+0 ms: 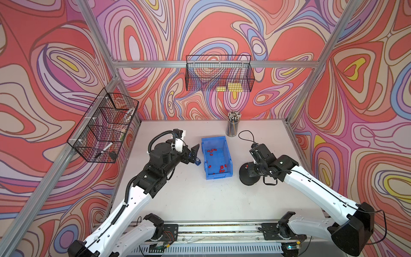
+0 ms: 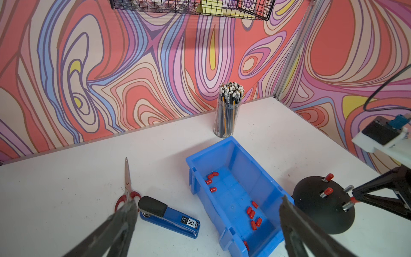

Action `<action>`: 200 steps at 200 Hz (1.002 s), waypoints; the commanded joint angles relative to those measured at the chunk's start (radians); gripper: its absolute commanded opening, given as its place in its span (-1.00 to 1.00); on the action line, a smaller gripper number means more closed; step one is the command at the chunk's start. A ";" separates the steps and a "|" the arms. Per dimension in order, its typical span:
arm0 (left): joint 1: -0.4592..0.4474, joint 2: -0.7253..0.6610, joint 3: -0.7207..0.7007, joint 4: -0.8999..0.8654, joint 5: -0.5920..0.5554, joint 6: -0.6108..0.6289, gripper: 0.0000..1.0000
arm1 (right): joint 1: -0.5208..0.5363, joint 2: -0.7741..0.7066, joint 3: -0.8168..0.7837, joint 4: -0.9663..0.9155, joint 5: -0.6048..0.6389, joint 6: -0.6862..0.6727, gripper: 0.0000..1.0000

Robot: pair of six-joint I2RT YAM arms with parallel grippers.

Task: Cover the protruding screws with screw protection sleeves
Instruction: Attach the screw protection sleeve to the screw.

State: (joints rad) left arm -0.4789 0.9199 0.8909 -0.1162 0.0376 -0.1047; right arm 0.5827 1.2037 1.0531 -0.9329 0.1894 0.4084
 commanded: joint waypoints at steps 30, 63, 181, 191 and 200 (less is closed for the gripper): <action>-0.002 0.003 0.036 -0.011 0.014 0.012 0.98 | -0.011 -0.013 -0.025 -0.002 -0.013 -0.002 -1.00; -0.002 0.005 0.037 -0.010 0.019 0.005 0.99 | -0.014 -0.020 -0.027 -0.017 -0.009 -0.003 -1.00; -0.003 0.011 0.037 -0.009 0.022 0.000 0.98 | -0.015 -0.028 -0.026 -0.026 -0.027 -0.001 -1.00; -0.003 0.011 0.036 -0.010 0.026 -0.001 0.98 | -0.015 -0.027 -0.028 -0.025 -0.028 0.000 -1.00; -0.002 0.010 0.036 -0.010 0.024 0.000 0.98 | -0.014 -0.027 -0.031 -0.023 -0.030 0.000 -1.00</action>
State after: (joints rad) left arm -0.4789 0.9257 0.9001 -0.1169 0.0517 -0.1055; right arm 0.5743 1.1912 1.0409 -0.9478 0.1665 0.4088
